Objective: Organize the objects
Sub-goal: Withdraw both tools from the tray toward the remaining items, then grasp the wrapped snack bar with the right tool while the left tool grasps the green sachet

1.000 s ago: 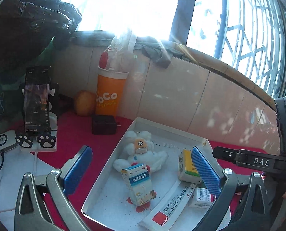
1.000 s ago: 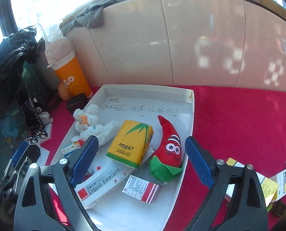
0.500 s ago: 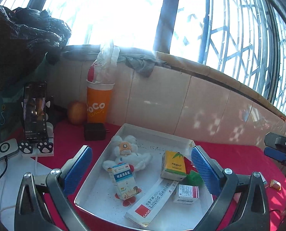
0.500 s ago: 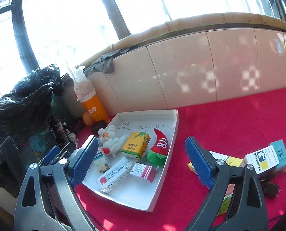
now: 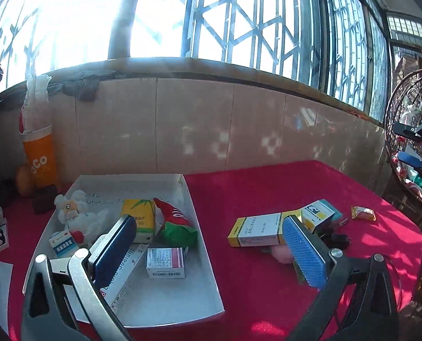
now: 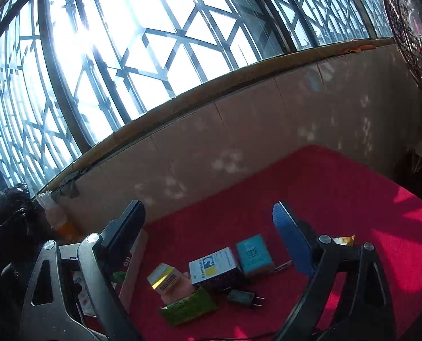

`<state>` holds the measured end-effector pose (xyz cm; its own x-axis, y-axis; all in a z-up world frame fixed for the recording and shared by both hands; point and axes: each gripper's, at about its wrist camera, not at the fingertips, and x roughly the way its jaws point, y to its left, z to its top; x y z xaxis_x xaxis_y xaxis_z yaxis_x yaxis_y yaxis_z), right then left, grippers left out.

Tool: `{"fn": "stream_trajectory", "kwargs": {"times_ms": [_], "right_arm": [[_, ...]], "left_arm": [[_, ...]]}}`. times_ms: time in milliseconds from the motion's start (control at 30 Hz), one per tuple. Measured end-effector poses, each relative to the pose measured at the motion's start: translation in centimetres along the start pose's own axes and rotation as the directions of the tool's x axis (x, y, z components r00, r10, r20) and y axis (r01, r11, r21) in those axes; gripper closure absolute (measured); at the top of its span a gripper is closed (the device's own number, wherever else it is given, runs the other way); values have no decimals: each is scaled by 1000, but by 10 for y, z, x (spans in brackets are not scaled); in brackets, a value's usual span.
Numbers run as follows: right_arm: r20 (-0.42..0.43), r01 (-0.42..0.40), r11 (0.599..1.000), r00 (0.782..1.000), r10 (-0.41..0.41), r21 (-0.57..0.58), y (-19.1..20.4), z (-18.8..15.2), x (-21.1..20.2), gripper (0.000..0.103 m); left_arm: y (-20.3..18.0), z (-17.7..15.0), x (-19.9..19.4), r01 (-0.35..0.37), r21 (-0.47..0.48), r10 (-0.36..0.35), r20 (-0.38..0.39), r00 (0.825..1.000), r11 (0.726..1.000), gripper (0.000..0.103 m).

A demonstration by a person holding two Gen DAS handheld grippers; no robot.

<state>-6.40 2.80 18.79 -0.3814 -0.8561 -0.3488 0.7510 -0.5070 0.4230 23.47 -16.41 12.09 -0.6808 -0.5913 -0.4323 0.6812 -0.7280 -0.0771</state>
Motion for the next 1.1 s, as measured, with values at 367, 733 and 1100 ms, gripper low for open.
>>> {"fn": "stream_trajectory", "kwargs": {"times_ms": [367, 733, 1100], "right_arm": [[-286, 291, 955, 912, -293, -50, -155, -32, 76, 11], [-386, 126, 918, 879, -279, -377, -140, -43, 145, 11], [-438, 39, 905, 865, -243, -424, -121, -66, 129, 80]], "left_arm": [[-75, -51, 91, 231, 42, -200, -363, 910, 972, 2], [-108, -60, 123, 287, 44, -239, -447, 862, 957, 16], [-117, -56, 125, 311, 39, -262, -446, 856, 950, 74]]}}
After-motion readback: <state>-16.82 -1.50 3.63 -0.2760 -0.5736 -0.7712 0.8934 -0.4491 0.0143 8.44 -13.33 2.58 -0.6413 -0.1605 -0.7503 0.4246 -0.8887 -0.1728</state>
